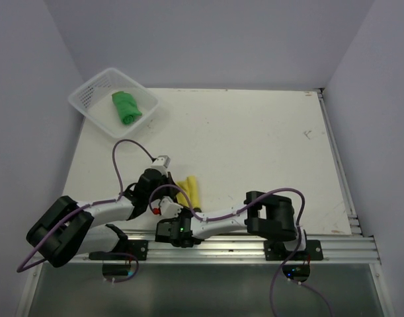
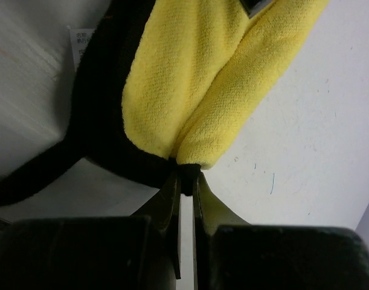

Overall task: Roll the towels
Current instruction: Roll the towel

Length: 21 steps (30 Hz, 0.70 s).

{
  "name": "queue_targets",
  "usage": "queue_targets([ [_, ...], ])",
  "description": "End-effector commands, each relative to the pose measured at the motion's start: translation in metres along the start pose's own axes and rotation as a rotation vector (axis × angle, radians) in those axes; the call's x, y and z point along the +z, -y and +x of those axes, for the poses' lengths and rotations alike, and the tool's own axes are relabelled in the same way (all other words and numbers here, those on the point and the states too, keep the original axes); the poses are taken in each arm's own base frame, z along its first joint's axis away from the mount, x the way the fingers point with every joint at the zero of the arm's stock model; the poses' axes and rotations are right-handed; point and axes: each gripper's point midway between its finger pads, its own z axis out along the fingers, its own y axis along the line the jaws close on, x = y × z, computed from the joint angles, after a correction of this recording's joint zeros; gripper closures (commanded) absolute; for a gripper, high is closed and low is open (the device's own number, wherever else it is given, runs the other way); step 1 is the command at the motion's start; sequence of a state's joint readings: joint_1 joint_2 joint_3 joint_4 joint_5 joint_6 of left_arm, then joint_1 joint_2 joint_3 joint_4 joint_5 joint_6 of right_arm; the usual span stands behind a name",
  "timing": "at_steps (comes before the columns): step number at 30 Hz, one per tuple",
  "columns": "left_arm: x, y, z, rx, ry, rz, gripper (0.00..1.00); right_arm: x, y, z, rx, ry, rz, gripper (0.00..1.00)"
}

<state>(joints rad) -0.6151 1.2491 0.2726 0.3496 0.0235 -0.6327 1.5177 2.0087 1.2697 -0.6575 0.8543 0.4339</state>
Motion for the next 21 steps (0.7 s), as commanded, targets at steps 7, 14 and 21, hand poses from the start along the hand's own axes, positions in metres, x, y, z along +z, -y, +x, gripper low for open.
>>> queue_targets([
  [7,0.002,0.001,-0.008,0.033,0.027,0.023,1.0,0.007,-0.023,0.022,-0.157,-0.111,-0.065,1.0],
  [14,0.005,0.002,-0.006,0.038,0.011,0.029,1.0,0.011,-0.03,0.026,-0.222,-0.121,-0.075,1.0],
  [21,0.005,0.012,-0.015,0.038,0.009,0.058,1.0,0.016,-0.049,0.033,-0.298,-0.162,-0.152,1.0],
])
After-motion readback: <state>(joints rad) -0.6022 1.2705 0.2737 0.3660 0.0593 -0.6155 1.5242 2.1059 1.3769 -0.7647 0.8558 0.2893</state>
